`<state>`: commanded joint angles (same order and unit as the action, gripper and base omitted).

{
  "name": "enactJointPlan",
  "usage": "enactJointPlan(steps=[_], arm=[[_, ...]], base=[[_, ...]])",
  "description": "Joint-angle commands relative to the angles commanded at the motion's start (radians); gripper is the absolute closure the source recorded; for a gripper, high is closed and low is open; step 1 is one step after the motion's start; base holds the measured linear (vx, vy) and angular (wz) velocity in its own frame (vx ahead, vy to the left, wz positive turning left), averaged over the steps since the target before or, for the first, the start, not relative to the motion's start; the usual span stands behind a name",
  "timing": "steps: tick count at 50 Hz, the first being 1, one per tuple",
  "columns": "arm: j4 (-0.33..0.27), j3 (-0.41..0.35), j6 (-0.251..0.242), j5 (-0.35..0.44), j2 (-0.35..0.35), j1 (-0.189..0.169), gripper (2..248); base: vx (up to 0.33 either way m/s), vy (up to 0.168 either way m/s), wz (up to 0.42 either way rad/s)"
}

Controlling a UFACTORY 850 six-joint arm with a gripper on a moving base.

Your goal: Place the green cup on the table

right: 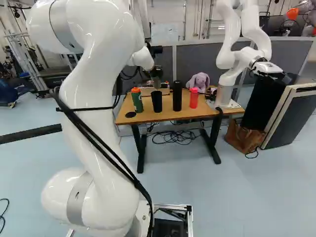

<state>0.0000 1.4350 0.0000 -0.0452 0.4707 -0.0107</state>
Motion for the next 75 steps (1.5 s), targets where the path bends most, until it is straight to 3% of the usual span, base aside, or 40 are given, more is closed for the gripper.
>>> enactJointPlan(steps=[27, 49, 75], arm=[[0.000, 0.168, 0.000, -0.341, 0.086, -0.010, 122], [0.000, 0.303, 0.000, -0.364, 0.204, -0.023, 122], [0.000, 0.323, 0.000, -0.374, 0.265, -0.024, 122]], base=[[0.000, 0.000, 0.000], [0.000, 0.000, 0.000], [0.000, 0.000, 0.000]])
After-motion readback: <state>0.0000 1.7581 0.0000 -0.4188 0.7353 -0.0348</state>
